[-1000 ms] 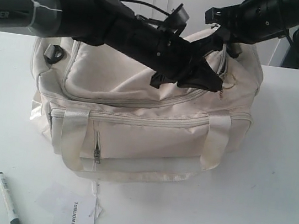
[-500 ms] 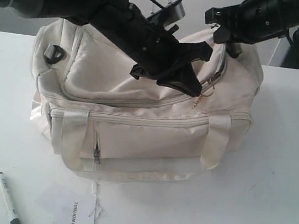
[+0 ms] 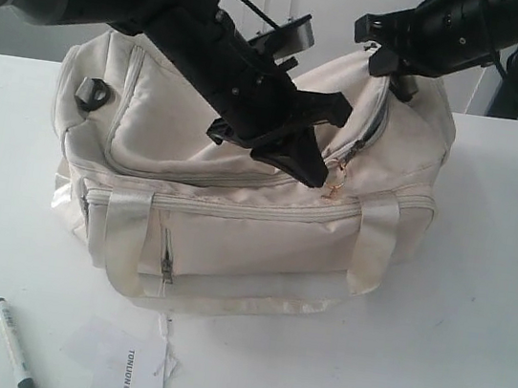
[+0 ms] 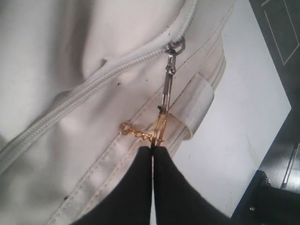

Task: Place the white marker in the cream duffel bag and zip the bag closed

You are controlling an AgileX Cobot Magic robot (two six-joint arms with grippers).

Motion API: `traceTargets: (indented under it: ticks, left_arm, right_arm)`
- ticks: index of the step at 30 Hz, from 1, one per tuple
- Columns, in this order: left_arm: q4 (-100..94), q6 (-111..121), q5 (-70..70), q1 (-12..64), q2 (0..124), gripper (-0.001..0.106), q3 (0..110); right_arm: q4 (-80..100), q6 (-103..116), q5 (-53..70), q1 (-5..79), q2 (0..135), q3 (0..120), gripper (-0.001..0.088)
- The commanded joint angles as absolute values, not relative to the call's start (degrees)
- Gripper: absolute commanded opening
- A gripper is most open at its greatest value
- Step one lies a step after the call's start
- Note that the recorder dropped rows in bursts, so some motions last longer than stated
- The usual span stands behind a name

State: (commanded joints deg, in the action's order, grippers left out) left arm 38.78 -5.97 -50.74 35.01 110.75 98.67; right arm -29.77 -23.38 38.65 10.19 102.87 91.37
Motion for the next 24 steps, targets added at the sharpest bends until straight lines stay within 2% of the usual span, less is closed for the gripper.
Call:
traceTargets:
  ticks: [24]
  left_arm:
    - [29.70, -6.30, -52.08, 35.01, 103.33, 0.000, 98.67]
  right_arm:
    - [-30.01, -23.38, 39.88, 10.19, 102.87, 91.37, 0.0000]
